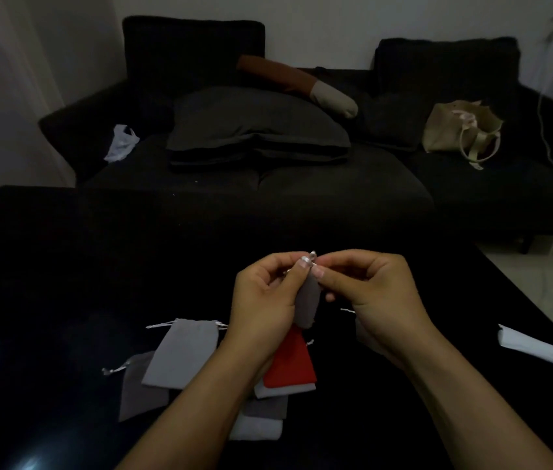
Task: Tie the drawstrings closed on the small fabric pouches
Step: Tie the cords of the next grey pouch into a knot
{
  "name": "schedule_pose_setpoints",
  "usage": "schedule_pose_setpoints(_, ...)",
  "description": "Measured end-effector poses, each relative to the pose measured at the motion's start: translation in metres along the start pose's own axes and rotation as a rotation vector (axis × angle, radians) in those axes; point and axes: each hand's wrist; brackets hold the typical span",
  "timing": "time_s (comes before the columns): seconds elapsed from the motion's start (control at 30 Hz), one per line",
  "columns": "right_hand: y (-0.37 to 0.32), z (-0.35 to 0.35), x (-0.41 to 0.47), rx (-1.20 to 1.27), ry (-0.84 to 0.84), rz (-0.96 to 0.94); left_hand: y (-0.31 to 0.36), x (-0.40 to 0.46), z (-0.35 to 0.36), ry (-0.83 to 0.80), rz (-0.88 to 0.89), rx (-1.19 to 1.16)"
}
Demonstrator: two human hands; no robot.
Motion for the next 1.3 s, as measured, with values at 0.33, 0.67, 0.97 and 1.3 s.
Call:
schedule_pose_setpoints(0.33,0.004,-0.002,0.0,-0.004,-0.085,-0.001,0.006,0.002,-0.008,-0.04,-0.028,0.0)
schedule_pose_setpoints(0.67,-0.001,-0.007,-0.001,0.15,-0.293,0.143,0.017,0.002,-0.016,-0.137,-0.118,-0.141)
schedule_pose_setpoints(0.97,-0.009,-0.001,-0.003,0.3,-0.286,0.316,0.019,-0.001,-0.018,-0.132,0.254,0.37)
schedule_pose_setpoints(1.3,-0.014,0.001,-0.002,0.447,-0.179,0.441,0.026,-0.001,-0.019,-0.228,0.392,0.55)
Point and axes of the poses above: each hand's wrist, its own x-axis towards the middle knuckle, its own z-axis out of the palm, y = z × x, and after that the axes turned 6 degrees about -y, right-handed
